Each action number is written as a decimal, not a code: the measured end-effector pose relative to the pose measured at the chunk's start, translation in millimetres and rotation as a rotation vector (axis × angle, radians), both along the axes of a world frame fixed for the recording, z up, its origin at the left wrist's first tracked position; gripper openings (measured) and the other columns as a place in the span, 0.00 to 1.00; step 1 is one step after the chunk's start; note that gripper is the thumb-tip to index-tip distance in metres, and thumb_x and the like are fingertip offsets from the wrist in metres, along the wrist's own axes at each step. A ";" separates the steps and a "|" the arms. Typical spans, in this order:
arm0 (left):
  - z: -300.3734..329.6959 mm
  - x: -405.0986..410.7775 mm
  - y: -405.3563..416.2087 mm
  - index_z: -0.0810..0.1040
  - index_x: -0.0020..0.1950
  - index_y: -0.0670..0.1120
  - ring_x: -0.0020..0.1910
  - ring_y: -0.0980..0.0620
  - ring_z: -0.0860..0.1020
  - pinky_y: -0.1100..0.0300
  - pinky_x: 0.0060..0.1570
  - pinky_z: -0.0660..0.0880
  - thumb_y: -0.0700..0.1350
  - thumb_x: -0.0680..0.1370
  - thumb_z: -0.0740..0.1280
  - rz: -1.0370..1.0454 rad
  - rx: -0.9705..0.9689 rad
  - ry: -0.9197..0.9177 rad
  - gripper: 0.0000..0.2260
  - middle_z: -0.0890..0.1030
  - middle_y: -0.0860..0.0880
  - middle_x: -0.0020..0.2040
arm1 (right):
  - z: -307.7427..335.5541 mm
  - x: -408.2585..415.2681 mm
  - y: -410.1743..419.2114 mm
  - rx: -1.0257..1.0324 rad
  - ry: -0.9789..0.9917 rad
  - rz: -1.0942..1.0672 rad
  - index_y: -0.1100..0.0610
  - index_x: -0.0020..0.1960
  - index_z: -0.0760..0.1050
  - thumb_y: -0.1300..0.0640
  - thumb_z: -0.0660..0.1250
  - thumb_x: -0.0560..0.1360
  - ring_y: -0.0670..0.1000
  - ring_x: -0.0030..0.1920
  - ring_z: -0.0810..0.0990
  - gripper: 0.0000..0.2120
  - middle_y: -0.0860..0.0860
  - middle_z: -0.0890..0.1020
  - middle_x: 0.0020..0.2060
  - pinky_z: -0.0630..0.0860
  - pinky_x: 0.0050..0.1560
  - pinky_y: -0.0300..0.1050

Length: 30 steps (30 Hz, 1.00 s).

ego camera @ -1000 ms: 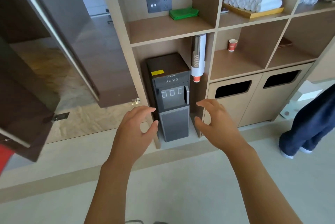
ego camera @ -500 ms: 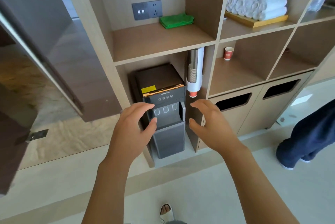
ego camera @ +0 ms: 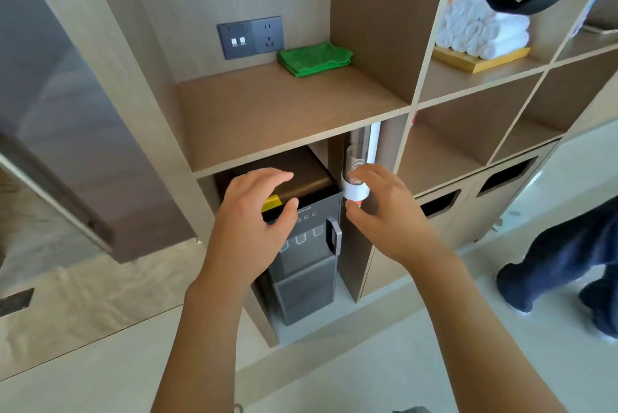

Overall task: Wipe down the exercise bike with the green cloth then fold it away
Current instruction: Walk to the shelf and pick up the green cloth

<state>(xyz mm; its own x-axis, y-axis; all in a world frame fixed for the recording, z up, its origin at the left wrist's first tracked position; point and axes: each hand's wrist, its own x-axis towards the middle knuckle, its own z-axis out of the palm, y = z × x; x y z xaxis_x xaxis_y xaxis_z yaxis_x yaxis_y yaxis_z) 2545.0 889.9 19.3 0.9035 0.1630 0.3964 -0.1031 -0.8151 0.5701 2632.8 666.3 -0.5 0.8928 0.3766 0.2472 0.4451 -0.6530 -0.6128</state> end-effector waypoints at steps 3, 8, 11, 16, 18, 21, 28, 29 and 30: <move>-2.7 17.5 9.4 0.79 0.68 0.54 0.69 0.56 0.72 0.69 0.64 0.65 0.51 0.81 0.69 -0.001 0.005 -0.024 0.16 0.78 0.57 0.67 | 3.9 22.1 13.2 0.032 -0.041 0.024 0.49 0.73 0.73 0.50 0.67 0.81 0.47 0.68 0.74 0.20 0.44 0.74 0.72 0.75 0.66 0.43; 0.1 49.0 17.6 0.80 0.67 0.52 0.68 0.54 0.73 0.58 0.68 0.71 0.51 0.81 0.67 -0.001 0.007 -0.079 0.15 0.79 0.57 0.66 | 14.4 58.8 30.0 0.049 -0.062 0.060 0.49 0.74 0.73 0.52 0.68 0.82 0.39 0.65 0.69 0.21 0.42 0.73 0.71 0.62 0.55 0.19; 5.3 73.6 17.8 0.80 0.67 0.51 0.68 0.55 0.72 0.60 0.68 0.68 0.49 0.81 0.68 0.004 0.010 -0.102 0.14 0.79 0.57 0.65 | 23.1 91.1 35.1 0.084 -0.093 0.098 0.50 0.73 0.74 0.53 0.68 0.82 0.42 0.67 0.71 0.20 0.42 0.74 0.69 0.63 0.59 0.23; 19.3 123.1 15.6 0.79 0.68 0.53 0.70 0.58 0.69 0.70 0.67 0.61 0.50 0.81 0.68 0.067 0.033 -0.094 0.15 0.76 0.60 0.66 | 34.6 156.8 37.7 0.061 -0.124 0.149 0.54 0.73 0.74 0.52 0.68 0.81 0.48 0.70 0.72 0.21 0.46 0.73 0.71 0.71 0.67 0.42; 27.1 144.1 14.7 0.78 0.68 0.56 0.70 0.60 0.68 0.71 0.66 0.62 0.51 0.81 0.68 0.082 0.027 -0.076 0.15 0.75 0.62 0.66 | 41.0 183.5 36.9 0.067 -0.140 0.171 0.55 0.73 0.74 0.51 0.68 0.81 0.50 0.70 0.73 0.22 0.46 0.72 0.72 0.74 0.69 0.48; 40.8 179.9 16.2 0.79 0.69 0.55 0.70 0.57 0.68 0.58 0.71 0.65 0.50 0.81 0.68 0.102 0.066 -0.091 0.16 0.75 0.60 0.66 | 48.8 225.0 39.6 0.035 -0.165 0.209 0.52 0.75 0.72 0.50 0.68 0.81 0.51 0.72 0.72 0.23 0.46 0.71 0.73 0.73 0.72 0.54; 63.7 248.0 16.5 0.79 0.70 0.53 0.68 0.56 0.70 0.57 0.67 0.67 0.52 0.81 0.68 0.124 0.235 -0.109 0.17 0.77 0.57 0.67 | 66.3 310.9 58.5 -0.024 -0.218 0.283 0.55 0.76 0.72 0.51 0.69 0.81 0.54 0.74 0.71 0.25 0.51 0.72 0.74 0.71 0.74 0.56; 67.5 256.9 17.4 0.78 0.70 0.53 0.68 0.55 0.70 0.56 0.68 0.68 0.52 0.81 0.67 0.121 0.261 -0.101 0.17 0.77 0.57 0.67 | 69.7 323.0 62.7 -0.039 -0.225 0.286 0.55 0.76 0.72 0.52 0.69 0.81 0.55 0.74 0.71 0.25 0.52 0.72 0.74 0.71 0.75 0.56; 70.6 266.0 18.6 0.78 0.71 0.53 0.69 0.55 0.70 0.55 0.68 0.68 0.53 0.81 0.67 0.121 0.288 -0.085 0.18 0.77 0.56 0.68 | 72.8 334.9 67.8 -0.052 -0.232 0.292 0.56 0.76 0.72 0.52 0.69 0.81 0.55 0.75 0.71 0.25 0.52 0.72 0.74 0.71 0.75 0.55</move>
<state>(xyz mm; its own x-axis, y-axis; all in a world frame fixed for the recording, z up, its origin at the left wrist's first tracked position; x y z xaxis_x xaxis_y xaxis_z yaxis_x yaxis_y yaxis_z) 2811.0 908.5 89.9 0.8462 0.1373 0.5148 -0.0331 -0.9508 0.3079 2967.6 734.2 72.3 0.6686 0.6241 0.4043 0.7401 -0.5055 -0.4435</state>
